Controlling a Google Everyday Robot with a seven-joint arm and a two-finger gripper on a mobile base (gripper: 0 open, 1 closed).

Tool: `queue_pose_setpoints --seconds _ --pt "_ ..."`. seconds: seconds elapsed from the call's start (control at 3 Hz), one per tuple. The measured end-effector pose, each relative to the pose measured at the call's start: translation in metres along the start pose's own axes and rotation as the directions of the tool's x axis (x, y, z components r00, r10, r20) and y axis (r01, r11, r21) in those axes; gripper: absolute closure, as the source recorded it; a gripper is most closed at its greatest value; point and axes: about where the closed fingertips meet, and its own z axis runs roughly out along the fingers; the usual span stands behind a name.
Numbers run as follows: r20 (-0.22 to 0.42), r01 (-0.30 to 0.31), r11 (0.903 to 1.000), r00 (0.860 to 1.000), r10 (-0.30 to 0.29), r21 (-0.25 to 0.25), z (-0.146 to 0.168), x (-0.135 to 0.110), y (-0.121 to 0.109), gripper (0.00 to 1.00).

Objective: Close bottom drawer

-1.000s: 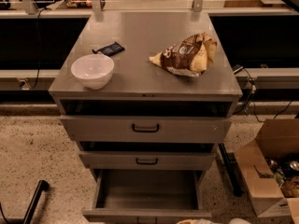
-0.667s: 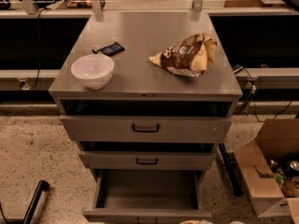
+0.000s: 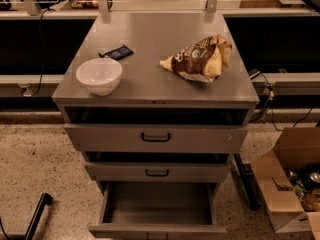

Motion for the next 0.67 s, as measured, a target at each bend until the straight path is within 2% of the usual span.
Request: queue_pose_setpoints --seconds 0.67 --pt "-0.026 0.076 0.9962 0.997 -0.075 0.042 0.049 0.018 -0.011 1.00"
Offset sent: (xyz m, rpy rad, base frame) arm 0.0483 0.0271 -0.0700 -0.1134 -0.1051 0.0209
